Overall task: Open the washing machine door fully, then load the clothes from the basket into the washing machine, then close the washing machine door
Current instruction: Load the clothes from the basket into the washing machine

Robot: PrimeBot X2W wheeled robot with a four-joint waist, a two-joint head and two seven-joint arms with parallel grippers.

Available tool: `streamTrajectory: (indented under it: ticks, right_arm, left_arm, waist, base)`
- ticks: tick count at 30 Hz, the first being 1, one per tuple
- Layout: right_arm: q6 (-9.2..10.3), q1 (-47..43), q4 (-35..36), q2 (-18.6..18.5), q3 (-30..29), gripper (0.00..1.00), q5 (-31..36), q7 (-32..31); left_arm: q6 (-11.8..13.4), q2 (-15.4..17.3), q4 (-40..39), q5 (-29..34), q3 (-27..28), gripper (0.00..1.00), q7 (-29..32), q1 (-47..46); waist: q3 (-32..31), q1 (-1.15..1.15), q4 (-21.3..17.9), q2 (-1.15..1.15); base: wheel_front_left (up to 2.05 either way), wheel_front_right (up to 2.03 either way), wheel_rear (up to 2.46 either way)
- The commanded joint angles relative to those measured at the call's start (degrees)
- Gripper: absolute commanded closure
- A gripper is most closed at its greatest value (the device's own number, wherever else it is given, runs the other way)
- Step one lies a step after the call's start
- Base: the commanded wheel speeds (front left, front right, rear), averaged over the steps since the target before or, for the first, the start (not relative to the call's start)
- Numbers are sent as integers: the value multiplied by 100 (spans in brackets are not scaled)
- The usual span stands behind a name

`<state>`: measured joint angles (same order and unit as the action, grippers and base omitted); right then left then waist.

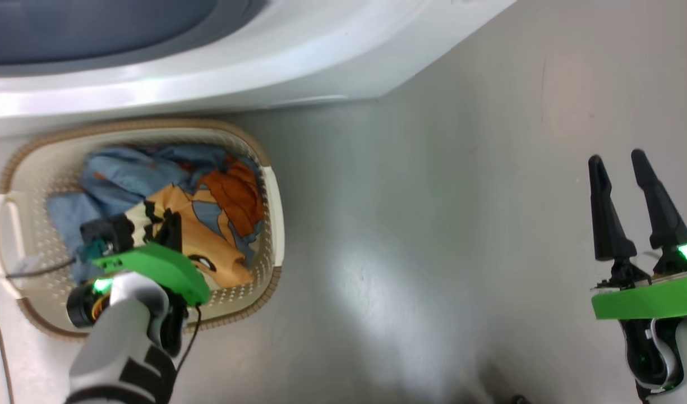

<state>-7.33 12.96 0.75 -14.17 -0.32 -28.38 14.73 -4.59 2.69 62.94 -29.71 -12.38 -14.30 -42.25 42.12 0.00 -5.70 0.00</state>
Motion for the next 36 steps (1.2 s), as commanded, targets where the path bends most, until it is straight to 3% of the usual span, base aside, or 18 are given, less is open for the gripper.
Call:
streamTrajectory:
  ticks: [1,17,36]
  right_arm:
    - [-16,-270,80,-57,103,0,29,27]
    - [-16,-774,-65,1,143,0,128,27]
    - [-16,-1454,-184,168,216,0,337,27]
  left_arm:
    - [42,126,-175,58,184,100,-68,375]
    - [39,22,-1877,357,596,100,-69,2008]
    - [500,20,-4012,356,485,100,-70,3680]
  waist:
    - [-253,0,110,0]
    - [-1607,0,450,0]
    - [-2997,0,697,0]
  base:
    - [0,0,0]
    - [0,0,0]
    - [0,0,0]
